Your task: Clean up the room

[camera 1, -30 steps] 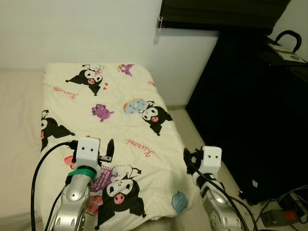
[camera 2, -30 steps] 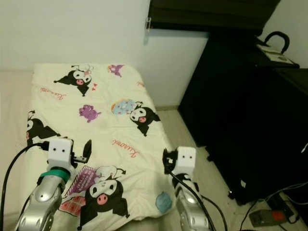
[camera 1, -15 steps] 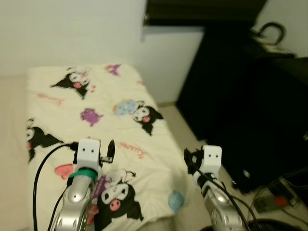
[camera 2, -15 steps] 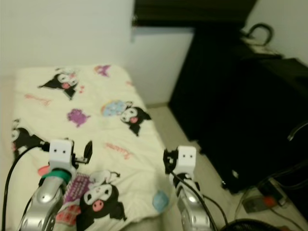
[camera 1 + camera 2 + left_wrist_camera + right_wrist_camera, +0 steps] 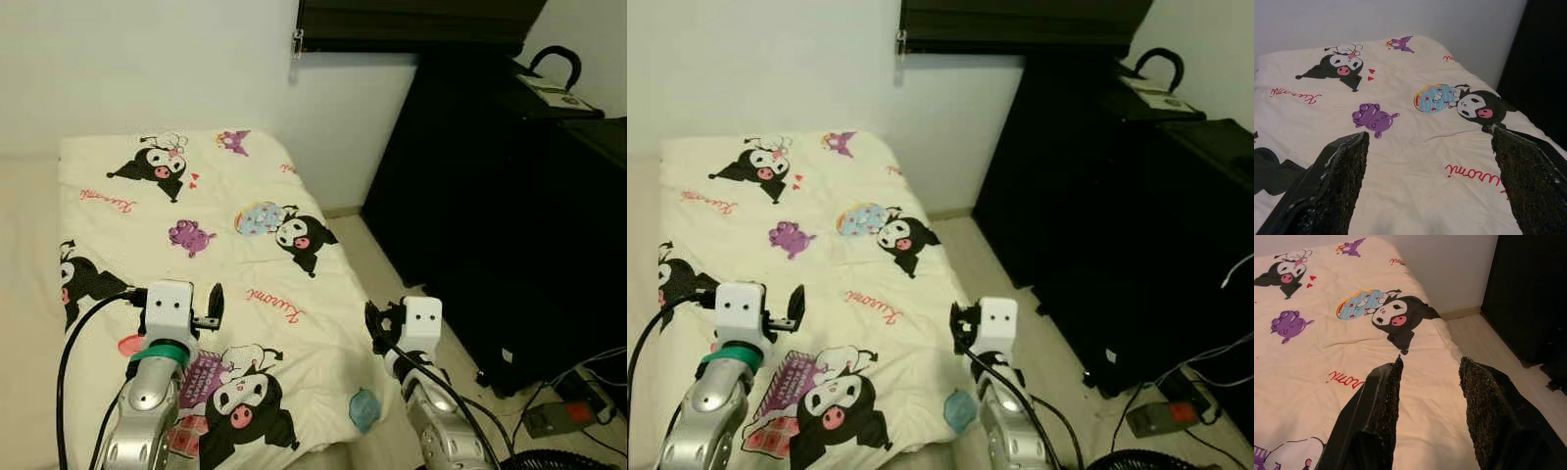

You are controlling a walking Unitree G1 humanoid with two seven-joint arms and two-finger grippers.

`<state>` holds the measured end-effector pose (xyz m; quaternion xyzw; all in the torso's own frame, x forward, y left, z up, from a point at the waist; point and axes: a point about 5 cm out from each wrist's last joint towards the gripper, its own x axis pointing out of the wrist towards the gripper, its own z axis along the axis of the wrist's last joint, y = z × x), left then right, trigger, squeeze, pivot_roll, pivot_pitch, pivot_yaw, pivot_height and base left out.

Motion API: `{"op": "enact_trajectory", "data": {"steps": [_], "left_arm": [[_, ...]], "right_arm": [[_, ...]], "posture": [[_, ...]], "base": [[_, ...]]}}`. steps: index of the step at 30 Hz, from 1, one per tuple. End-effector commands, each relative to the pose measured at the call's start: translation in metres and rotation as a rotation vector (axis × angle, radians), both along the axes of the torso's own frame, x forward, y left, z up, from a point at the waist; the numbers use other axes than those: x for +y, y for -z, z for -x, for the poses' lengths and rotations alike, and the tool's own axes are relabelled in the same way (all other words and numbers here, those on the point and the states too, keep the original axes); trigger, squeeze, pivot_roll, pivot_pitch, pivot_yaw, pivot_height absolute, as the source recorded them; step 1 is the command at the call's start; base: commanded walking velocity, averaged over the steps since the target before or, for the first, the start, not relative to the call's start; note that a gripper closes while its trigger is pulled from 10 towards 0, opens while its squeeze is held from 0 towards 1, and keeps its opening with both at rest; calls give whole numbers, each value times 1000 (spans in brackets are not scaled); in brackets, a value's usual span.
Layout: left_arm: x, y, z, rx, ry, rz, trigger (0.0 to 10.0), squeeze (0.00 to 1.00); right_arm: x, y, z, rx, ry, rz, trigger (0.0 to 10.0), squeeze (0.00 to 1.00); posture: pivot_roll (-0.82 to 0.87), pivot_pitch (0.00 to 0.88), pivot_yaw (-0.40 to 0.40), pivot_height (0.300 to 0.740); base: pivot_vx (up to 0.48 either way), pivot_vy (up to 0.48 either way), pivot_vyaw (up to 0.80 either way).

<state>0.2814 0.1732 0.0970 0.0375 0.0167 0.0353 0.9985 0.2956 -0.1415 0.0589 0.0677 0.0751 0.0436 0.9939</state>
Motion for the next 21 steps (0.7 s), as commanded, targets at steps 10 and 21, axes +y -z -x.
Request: {"op": "enact_trajectory", "data": {"steps": [10,21], "left_arm": [[0,0,2,10,-1,3,10000,0],[1,1,2,15,2,3,10000,0]], "right_arm": [[-2,5,2,21,14,2,10000,0],[-1,6,3,24,13,-4,10000,0]], "posture": [[99,0,-46,740],[104,0,-44,740]], "base": [[0,480,0],[0,427,0]]}}
